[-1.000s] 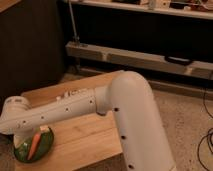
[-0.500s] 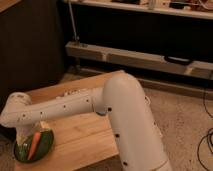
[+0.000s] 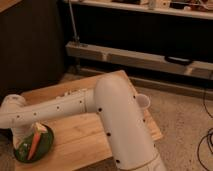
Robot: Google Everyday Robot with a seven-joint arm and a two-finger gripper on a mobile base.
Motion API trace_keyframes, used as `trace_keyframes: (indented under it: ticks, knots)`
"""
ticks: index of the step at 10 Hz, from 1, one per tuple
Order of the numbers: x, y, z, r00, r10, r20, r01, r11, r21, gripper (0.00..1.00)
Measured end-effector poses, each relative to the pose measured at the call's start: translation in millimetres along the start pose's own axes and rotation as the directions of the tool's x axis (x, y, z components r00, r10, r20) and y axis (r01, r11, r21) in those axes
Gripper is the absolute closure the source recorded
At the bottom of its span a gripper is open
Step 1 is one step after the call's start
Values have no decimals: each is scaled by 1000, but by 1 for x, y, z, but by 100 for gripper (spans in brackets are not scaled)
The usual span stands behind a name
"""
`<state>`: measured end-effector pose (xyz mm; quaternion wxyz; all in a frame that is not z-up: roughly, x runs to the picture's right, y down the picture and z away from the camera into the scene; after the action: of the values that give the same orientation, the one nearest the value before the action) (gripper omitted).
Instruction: Place the pepper on the white sponge
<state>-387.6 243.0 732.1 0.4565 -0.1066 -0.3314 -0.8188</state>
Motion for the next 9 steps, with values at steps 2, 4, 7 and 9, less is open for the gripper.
trace_keyframes:
  ticks: [2, 4, 7, 9]
  knots:
    - [0, 3, 11, 1000, 6, 14, -6, 1000, -4, 22]
    - [-1, 10, 18, 1000, 20, 22, -20, 1000, -5, 36]
    - [0, 18, 20, 999, 41, 19, -41, 999, -12, 42]
    - [1, 20, 21, 998, 53, 26, -52, 998, -45, 42]
